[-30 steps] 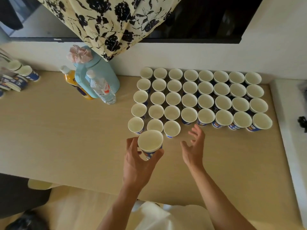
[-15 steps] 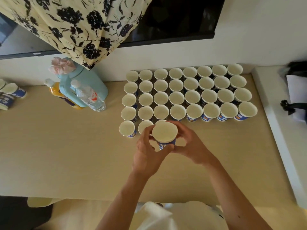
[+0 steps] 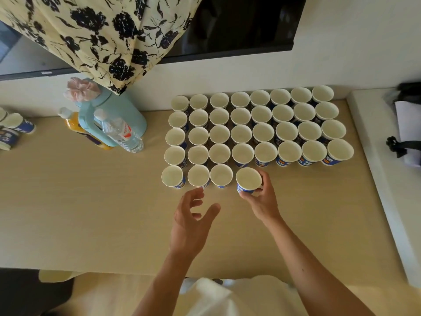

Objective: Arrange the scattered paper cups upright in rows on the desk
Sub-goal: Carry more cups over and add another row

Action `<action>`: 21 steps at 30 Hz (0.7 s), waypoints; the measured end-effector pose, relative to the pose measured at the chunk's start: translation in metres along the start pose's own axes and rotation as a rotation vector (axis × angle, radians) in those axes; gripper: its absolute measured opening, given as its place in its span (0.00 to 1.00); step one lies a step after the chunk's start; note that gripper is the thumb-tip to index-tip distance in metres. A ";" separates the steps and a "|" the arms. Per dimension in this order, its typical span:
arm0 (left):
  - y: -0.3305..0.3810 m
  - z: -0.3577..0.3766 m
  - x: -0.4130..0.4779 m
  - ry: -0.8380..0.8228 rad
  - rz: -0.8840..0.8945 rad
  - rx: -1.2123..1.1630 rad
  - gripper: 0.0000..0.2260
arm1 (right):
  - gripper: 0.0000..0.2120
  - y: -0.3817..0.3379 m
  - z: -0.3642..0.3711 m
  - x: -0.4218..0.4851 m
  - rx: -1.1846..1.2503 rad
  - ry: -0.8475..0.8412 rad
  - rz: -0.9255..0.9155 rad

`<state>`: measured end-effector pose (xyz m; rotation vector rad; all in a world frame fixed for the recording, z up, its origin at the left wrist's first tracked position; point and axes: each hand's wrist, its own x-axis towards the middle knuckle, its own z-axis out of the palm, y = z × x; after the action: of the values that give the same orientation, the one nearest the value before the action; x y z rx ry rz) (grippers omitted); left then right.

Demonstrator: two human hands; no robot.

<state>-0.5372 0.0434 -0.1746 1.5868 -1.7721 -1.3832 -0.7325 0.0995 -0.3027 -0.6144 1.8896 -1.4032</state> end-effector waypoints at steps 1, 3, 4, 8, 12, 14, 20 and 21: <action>0.000 -0.001 -0.001 0.008 0.000 0.002 0.16 | 0.31 0.004 0.002 0.002 -0.006 0.023 -0.008; -0.001 -0.002 -0.002 0.021 -0.005 0.003 0.14 | 0.32 0.014 0.005 0.007 -0.022 0.050 -0.023; -0.002 -0.002 -0.002 0.028 -0.010 0.000 0.13 | 0.32 0.018 0.007 0.010 -0.032 0.056 -0.027; -0.005 -0.002 -0.004 0.033 -0.019 -0.007 0.12 | 0.33 0.033 0.015 0.019 -0.054 0.069 -0.018; -0.008 -0.003 -0.005 0.040 -0.019 -0.024 0.12 | 0.32 0.038 0.021 0.025 -0.072 0.108 -0.015; -0.008 -0.005 -0.004 0.046 -0.014 -0.025 0.12 | 0.33 0.039 0.023 0.027 -0.077 0.127 -0.019; -0.010 -0.006 -0.003 0.052 -0.008 -0.032 0.11 | 0.35 0.039 0.026 0.033 -0.078 0.142 -0.028; -0.010 -0.006 -0.003 0.049 -0.011 -0.035 0.11 | 0.35 0.039 0.026 0.033 -0.082 0.143 -0.029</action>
<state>-0.5260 0.0451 -0.1797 1.6003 -1.7044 -1.3608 -0.7331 0.0711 -0.3523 -0.5968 2.0668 -1.4260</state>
